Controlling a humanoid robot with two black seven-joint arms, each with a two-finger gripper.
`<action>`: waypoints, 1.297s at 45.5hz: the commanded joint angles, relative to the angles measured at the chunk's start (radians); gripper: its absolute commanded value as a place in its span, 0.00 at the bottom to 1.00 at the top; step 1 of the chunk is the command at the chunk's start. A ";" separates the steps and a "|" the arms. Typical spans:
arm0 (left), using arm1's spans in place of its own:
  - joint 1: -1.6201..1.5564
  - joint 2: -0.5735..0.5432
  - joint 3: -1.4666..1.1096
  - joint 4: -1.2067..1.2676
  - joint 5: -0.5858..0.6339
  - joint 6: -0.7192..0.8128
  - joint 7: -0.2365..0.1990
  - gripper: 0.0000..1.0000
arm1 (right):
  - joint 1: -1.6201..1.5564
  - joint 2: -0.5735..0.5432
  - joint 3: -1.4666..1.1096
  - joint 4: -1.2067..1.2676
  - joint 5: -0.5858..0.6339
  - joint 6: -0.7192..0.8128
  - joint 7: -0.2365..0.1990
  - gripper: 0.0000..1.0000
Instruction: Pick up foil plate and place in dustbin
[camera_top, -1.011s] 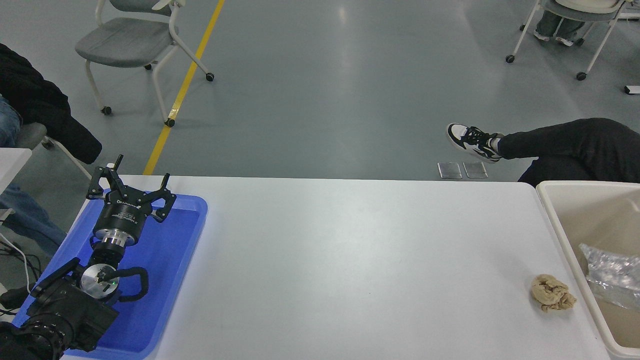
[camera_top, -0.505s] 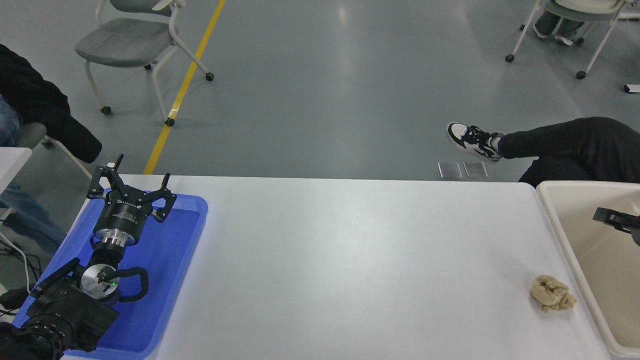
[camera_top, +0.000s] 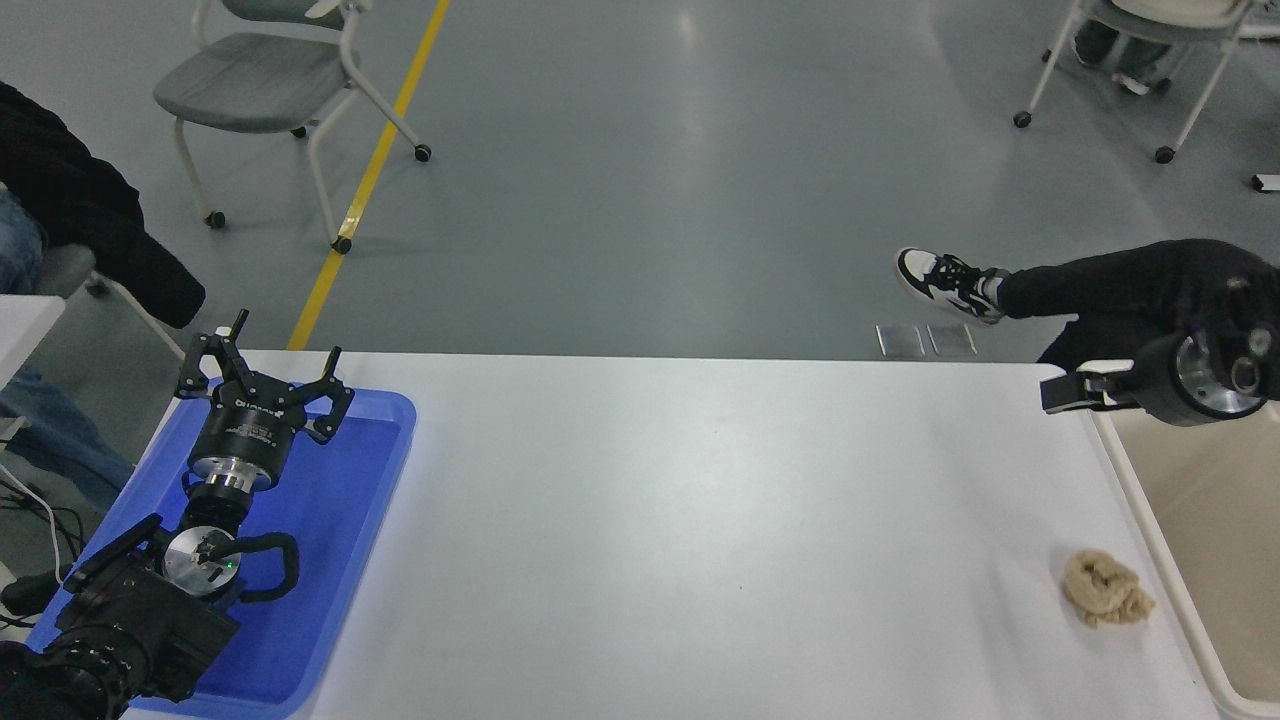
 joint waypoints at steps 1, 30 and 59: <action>0.001 0.000 0.000 -0.001 0.000 0.000 0.000 1.00 | 0.246 0.100 -0.085 0.204 0.153 0.152 0.005 1.00; 0.002 0.002 0.000 0.002 0.000 0.000 -0.001 1.00 | 0.447 0.384 -0.115 0.212 0.552 0.310 0.002 1.00; 0.002 0.002 0.000 0.002 0.000 0.000 -0.001 1.00 | 0.565 0.450 -0.117 0.221 0.572 0.364 0.002 1.00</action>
